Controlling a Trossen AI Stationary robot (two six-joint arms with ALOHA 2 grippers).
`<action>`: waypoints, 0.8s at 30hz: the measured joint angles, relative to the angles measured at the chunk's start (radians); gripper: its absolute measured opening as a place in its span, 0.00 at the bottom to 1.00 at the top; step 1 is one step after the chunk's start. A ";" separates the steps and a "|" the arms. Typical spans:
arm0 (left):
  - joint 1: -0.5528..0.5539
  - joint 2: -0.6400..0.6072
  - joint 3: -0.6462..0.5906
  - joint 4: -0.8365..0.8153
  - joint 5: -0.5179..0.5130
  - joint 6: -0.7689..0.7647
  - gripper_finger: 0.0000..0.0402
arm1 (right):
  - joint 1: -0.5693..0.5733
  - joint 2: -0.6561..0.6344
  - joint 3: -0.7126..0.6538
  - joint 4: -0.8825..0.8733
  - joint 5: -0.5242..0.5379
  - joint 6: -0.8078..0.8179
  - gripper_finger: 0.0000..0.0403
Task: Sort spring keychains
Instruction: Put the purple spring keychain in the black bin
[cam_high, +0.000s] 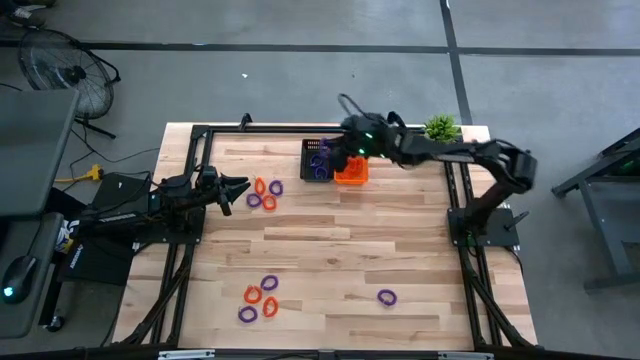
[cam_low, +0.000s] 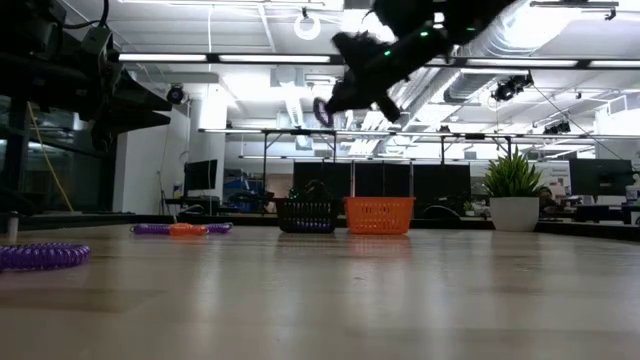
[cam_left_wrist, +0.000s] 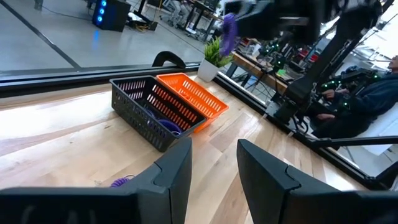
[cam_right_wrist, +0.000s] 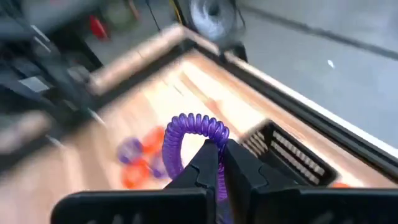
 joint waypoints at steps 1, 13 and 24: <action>0.000 0.000 0.000 0.000 0.001 0.000 0.31 | -0.011 0.035 0.059 -0.067 -0.009 -0.029 0.02; 0.000 0.000 0.000 0.000 0.003 0.000 0.31 | -0.104 0.419 0.569 -0.539 -0.096 -0.284 0.03; 0.000 0.000 0.000 0.000 0.003 0.000 0.31 | -0.114 0.571 0.690 -0.671 -0.133 -0.336 0.04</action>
